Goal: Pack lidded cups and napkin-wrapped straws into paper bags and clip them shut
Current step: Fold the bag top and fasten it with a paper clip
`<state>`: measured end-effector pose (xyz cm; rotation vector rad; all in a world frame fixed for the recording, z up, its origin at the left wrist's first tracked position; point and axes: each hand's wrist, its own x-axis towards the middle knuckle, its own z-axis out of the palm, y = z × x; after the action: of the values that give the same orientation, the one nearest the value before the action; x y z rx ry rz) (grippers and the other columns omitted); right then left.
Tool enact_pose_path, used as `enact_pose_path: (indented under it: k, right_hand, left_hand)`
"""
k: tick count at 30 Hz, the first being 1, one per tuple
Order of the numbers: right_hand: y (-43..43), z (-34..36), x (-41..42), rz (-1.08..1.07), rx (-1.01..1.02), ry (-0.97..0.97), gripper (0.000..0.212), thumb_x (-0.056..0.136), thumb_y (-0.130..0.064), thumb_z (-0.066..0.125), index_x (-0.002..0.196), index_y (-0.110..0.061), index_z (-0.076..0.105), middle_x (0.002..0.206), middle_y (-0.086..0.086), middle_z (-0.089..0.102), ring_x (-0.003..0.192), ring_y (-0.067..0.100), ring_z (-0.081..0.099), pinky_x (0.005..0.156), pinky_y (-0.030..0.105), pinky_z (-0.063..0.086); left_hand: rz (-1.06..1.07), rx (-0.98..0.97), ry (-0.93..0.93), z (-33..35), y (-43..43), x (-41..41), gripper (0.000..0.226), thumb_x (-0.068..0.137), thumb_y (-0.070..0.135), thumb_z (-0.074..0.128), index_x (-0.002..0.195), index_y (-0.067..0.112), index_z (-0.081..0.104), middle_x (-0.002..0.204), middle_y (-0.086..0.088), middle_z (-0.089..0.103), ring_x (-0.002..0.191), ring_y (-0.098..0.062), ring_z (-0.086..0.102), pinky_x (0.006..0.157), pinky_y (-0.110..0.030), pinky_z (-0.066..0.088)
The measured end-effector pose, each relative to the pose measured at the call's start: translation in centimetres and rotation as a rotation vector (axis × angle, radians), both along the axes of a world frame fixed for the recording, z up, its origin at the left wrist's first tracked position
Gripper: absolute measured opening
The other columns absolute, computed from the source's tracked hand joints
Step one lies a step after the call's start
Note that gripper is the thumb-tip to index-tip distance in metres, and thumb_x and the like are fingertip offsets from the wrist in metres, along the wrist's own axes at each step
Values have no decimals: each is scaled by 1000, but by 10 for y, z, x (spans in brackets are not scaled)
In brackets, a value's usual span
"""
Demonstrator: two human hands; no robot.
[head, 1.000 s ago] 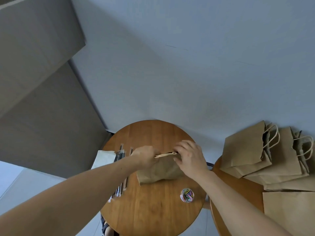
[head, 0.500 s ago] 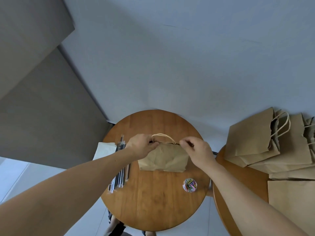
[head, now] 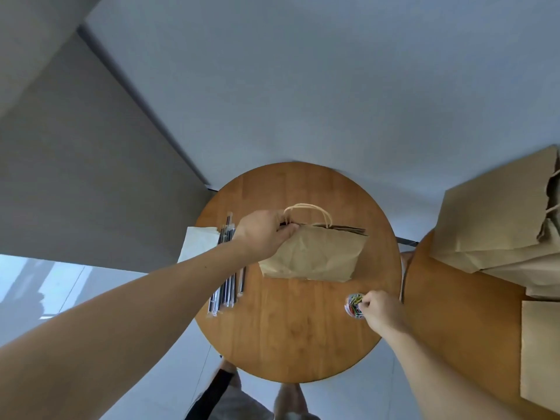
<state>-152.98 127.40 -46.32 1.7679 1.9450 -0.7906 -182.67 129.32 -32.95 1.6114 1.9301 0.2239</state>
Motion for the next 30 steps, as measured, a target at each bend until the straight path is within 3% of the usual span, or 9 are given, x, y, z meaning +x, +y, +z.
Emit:
enact_pose_path:
  k: [4,9,11,16,24,27,30]
  right_hand:
    - [-5,-12,-4,53,-7,-109,17,96,-28,51,98,-21,66,93,-1,70,83,19,66,64,27,52]
    - [-8,-17,-9,53,0,-178,16,96,-27,50,101,-22,65,97,-2,70,87,19,67,58,23,41]
    - [-7,-17,-9,49,3,-165,17,98,-27,49,101,-22,64,97,-2,70,87,19,67,59,24,43]
    - [-8,-11,-4,-36,46,-70,18,98,-29,47,99,-26,65,95,-5,70,86,18,65,68,28,51]
    - [-10,-2,-1,-197,59,121,10,96,-25,54,89,-23,61,90,-1,70,78,17,61,62,28,49]
    - [-12,-1,0,-285,60,276,3,94,-16,60,94,-15,63,97,4,69,87,20,64,70,31,53]
    - [-15,5,1,-298,58,366,15,93,-11,62,108,-12,64,107,3,69,96,18,64,77,23,48]
  left_hand:
    - [12,-8,-3,0,-2,1,27,99,40,49,113,29,69,88,3,72,84,-18,66,73,-41,54]
    - [31,9,-16,0,-4,2,25,99,38,51,112,30,70,89,5,72,85,-17,66,72,-37,53]
    - [34,10,-19,1,-5,3,24,99,38,51,112,30,70,88,5,72,84,-16,65,71,-37,53]
    - [44,3,-20,0,-4,2,23,98,39,51,109,30,70,88,6,72,83,-15,65,72,-38,55]
    - [41,-15,-34,0,-4,3,23,98,39,50,107,30,69,86,5,71,81,-15,65,73,-43,55]
    - [36,-28,-27,1,-5,2,24,98,41,49,108,30,69,87,5,71,81,-15,66,73,-42,56]
    - [30,-34,-24,2,-6,3,24,99,41,49,109,31,69,88,7,71,82,-14,65,73,-40,56]
